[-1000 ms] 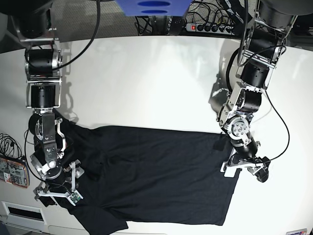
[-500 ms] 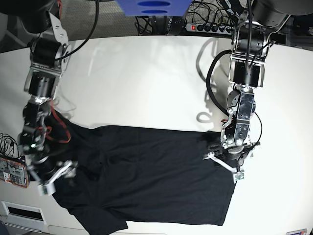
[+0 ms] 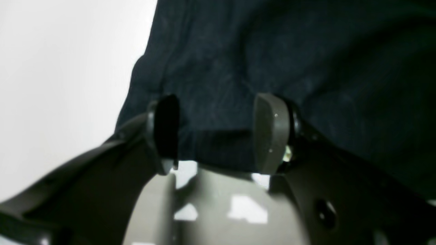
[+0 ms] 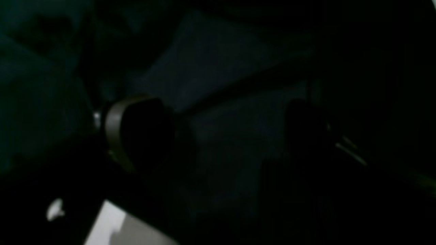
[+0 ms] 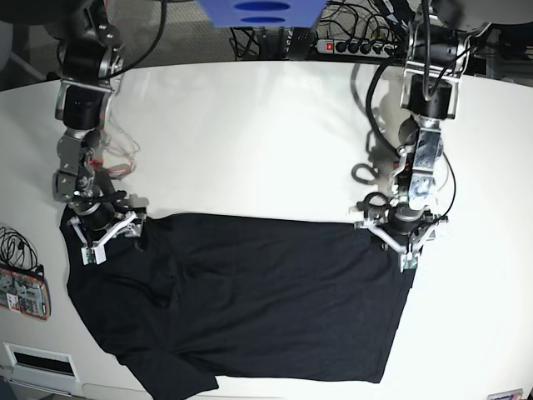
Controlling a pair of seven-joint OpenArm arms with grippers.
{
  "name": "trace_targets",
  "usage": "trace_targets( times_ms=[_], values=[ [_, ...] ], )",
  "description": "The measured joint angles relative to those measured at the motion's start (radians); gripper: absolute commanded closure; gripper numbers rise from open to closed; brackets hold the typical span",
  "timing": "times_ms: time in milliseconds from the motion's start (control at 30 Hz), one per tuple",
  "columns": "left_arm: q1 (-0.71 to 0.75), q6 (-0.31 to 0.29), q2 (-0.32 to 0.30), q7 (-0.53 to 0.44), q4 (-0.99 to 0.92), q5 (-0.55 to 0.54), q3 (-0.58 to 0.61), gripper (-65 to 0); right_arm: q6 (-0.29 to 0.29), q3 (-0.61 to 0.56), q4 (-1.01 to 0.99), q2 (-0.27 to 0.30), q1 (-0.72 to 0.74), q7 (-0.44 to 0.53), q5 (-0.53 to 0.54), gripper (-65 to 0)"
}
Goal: Fold the T-shirt properly
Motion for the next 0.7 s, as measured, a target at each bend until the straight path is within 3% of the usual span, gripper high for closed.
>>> trace_targets(
  times_ms=[167, 533, 700],
  values=[
    [0.051, -0.002, -0.039, -0.026, 0.013, 0.0, -0.001, -33.5, -0.01, 0.002, 0.029, -0.002, -0.089, 0.101, 0.027, -56.8],
    [0.236, 0.026, -0.041, -0.042, 0.197, 0.023, -0.007, -33.5, -0.017, 0.005, 0.315, -0.002, -0.291, -0.023, 0.042, -56.8],
    [0.332, 0.032, -0.045, -0.026, 0.296, 0.027, -0.011, -33.4, -0.017, 0.008, 0.378, -0.002, -0.369, -0.007, 0.056, -56.8]
  ],
)
